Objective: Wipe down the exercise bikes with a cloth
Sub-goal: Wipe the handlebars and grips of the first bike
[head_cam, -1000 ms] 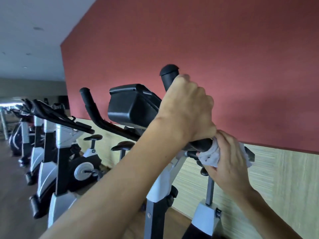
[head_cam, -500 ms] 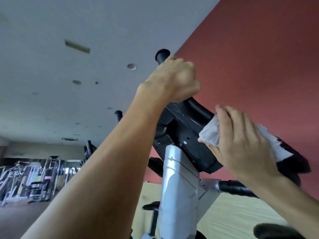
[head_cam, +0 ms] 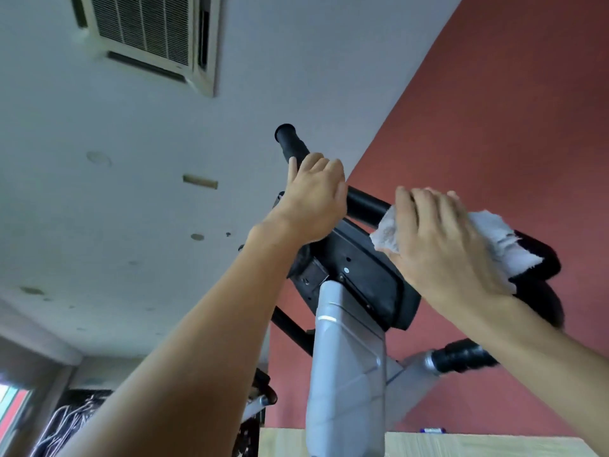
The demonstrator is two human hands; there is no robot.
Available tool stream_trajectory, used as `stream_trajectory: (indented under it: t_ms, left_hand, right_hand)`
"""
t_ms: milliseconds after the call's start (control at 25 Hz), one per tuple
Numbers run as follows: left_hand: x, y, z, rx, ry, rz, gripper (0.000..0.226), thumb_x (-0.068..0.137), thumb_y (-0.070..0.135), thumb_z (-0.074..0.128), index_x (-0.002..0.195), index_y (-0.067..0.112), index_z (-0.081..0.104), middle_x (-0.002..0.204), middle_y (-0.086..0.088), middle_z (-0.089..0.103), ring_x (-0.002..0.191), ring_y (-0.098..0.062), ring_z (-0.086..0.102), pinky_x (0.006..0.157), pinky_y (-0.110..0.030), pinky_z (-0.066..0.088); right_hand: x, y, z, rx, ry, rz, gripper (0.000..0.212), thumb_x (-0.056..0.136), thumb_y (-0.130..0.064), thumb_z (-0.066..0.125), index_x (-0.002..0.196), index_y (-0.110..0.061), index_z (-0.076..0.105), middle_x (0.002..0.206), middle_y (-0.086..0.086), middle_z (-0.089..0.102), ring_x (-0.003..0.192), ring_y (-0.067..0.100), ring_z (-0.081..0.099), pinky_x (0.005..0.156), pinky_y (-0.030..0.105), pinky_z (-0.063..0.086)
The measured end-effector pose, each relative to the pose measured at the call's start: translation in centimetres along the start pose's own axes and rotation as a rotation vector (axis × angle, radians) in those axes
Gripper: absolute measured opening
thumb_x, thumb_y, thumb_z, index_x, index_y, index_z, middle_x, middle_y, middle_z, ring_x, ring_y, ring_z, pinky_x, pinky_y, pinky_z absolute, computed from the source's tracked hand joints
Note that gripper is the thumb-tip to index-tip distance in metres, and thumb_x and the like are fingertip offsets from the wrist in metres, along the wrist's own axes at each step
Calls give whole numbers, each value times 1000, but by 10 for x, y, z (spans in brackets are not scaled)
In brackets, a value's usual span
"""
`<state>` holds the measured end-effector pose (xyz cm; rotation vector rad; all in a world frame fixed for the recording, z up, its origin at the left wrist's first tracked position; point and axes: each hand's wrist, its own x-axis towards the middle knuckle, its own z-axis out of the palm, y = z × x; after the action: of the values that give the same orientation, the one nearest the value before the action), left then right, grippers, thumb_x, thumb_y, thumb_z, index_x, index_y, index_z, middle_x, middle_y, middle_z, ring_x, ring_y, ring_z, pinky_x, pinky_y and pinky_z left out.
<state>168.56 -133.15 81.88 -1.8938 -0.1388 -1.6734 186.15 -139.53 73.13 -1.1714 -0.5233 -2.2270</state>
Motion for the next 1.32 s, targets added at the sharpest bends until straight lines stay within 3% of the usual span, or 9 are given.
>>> stream_trajectory:
  t_ms: [120, 200, 440, 560, 680, 800, 960, 1200, 1320]
  left_hand:
    - [-31, 14, 23, -166, 117, -18, 52, 98, 28, 26, 138, 9, 52, 158, -6, 36, 156, -26, 5, 125, -50, 5]
    - [-36, 16, 27, -153, 118, -94, 53, 101, 31, 24, 151, 20, 38, 168, 3, 16, 156, -15, -8, 127, -50, -1]
    - [-39, 38, 31, 99, 163, -215, 50, 106, 27, 23, 154, 15, 30, 170, -2, 9, 157, -19, -13, 126, -45, -11]
    - [-47, 67, 48, 214, 163, -57, 53, 108, 35, 22, 152, 9, 36, 168, -8, 18, 158, -27, -8, 126, -48, -11]
    - [-48, 93, 69, 211, 69, 108, 58, 108, 43, 16, 157, 17, 33, 168, -1, 21, 158, -18, 3, 125, -49, -15]
    - [-46, 95, 74, 216, 58, 90, 56, 109, 41, 19, 158, 17, 30, 170, -2, 15, 157, -16, 0, 124, -47, -15]
    - [-42, 106, 79, 245, 88, 5, 56, 107, 36, 21, 158, 13, 30, 168, -9, 20, 158, -22, 3, 126, -50, -9]
    - [-41, 127, 105, 241, 215, 157, 53, 105, 39, 25, 148, 16, 46, 156, 1, 44, 147, -18, 33, 119, -44, 16]
    - [-40, 126, 105, 242, 235, 144, 49, 105, 39, 28, 143, 17, 51, 148, 4, 51, 144, -19, 35, 117, -42, 13]
  right_hand:
    - [25, -23, -5, 55, -68, 20, 52, 104, -29, 50, 141, 6, 39, 133, 24, 54, 130, 41, 52, 113, 54, 39]
    - [31, -25, -1, 146, -71, -47, 65, 104, -41, 47, 147, 6, 35, 144, 27, 47, 138, 40, 44, 117, 53, 34]
    - [-24, 47, 0, 177, -67, -234, 86, 103, -56, 39, 158, 5, 14, 164, 28, 18, 152, 38, 24, 124, 49, 24]
    - [-78, 78, 4, 164, -62, -115, 85, 105, -51, 45, 158, 7, 10, 166, 26, 8, 154, 37, 17, 123, 52, 26]
    - [-116, 88, 7, 229, -8, 36, 80, 108, -45, 43, 156, 11, 12, 164, 30, 9, 154, 40, 17, 120, 54, 32]
    - [-107, 78, 10, 201, -31, 85, 85, 103, -38, 58, 156, 11, 12, 165, 28, 10, 155, 40, 11, 121, 56, 27]
    - [-90, 76, 11, 140, 4, -23, 86, 105, -51, 48, 157, 9, 13, 166, 25, 13, 155, 36, 14, 120, 54, 28]
    - [-156, 58, 44, 768, 150, 508, 87, 99, -36, 58, 155, 12, 10, 163, 31, 10, 155, 32, 11, 127, 41, 17]
    - [-191, 32, 61, 1041, 113, 711, 91, 94, -32, 61, 155, 5, 6, 159, 27, 14, 153, 36, 17, 121, 56, 26]
